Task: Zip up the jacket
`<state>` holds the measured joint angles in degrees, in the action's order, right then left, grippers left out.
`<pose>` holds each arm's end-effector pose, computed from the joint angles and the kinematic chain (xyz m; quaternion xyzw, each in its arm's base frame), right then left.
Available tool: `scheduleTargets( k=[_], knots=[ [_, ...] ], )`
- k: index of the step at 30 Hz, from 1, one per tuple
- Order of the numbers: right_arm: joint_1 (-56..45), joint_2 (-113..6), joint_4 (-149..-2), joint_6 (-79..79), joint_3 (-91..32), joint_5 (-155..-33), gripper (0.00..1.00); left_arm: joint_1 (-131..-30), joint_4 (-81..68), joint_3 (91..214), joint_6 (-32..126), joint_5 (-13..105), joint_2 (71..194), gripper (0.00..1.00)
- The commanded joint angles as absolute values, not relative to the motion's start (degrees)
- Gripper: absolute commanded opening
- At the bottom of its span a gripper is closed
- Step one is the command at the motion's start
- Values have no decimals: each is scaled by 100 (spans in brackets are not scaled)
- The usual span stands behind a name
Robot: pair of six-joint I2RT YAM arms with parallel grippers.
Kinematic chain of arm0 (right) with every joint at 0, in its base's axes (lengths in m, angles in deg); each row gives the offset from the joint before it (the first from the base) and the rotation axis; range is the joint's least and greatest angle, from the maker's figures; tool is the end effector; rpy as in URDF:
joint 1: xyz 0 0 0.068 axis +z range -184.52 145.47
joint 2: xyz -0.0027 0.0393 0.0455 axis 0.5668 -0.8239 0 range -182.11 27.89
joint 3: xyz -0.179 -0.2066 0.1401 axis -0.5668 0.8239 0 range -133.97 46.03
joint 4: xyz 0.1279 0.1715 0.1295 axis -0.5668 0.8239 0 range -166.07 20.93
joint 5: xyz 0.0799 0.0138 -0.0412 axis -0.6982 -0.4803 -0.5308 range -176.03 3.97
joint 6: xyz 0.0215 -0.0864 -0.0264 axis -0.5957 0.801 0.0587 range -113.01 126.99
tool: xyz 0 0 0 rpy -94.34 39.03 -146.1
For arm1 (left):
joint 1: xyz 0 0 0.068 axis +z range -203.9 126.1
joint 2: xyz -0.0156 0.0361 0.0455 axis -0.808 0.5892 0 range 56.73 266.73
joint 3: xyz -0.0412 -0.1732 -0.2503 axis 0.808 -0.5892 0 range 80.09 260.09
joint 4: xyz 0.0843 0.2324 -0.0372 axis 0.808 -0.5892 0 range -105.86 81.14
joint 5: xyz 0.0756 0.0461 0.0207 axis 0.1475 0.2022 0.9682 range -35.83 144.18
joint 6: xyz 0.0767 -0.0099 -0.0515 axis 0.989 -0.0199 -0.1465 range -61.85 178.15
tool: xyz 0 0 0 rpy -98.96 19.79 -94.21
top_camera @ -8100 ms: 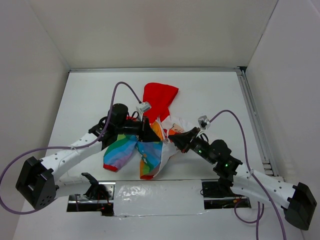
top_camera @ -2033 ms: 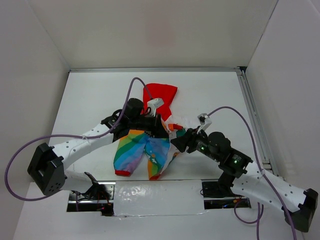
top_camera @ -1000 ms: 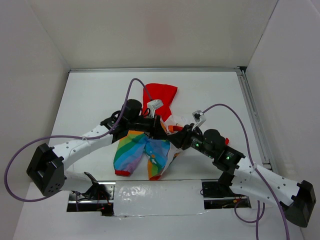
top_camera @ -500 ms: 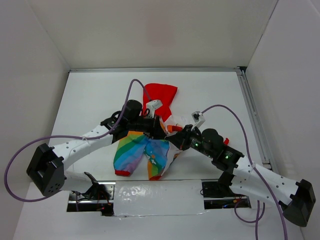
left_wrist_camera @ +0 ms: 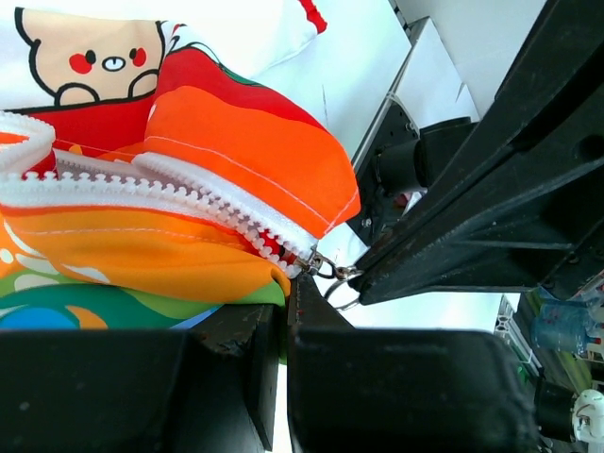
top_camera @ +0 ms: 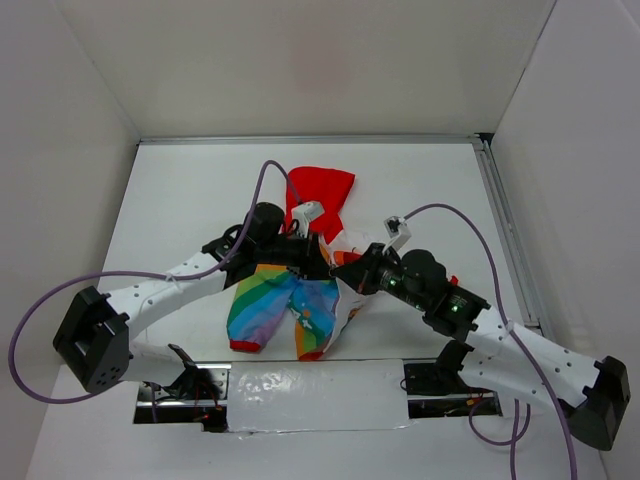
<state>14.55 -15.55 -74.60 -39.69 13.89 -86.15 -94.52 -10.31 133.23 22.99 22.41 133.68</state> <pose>0.1285 0.1486 0.2978 -0.0170 0.7812 0.4634 0.4179 0.2148 -0.2422 0.3041 0.1851 0.8044 -0.4987 0.2645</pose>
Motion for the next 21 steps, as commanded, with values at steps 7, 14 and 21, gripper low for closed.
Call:
scheduleTargets(
  k=[7, 14, 21],
  knots=[
    [1390, -2273, -7563, -5215, 499, -8303, 0, -9424, -684, 13115, 2282, 1946, 13363, 0],
    [1179, -2230, -7696, -5980, 551, -8304, 0, -9424, -552, 13010, 2220, 1788, 13363, 0],
    [969, -2045, -8090, -6621, 963, -7988, 0, -9424, -385, 12896, 2212, 1533, 13381, 0]
  ],
)
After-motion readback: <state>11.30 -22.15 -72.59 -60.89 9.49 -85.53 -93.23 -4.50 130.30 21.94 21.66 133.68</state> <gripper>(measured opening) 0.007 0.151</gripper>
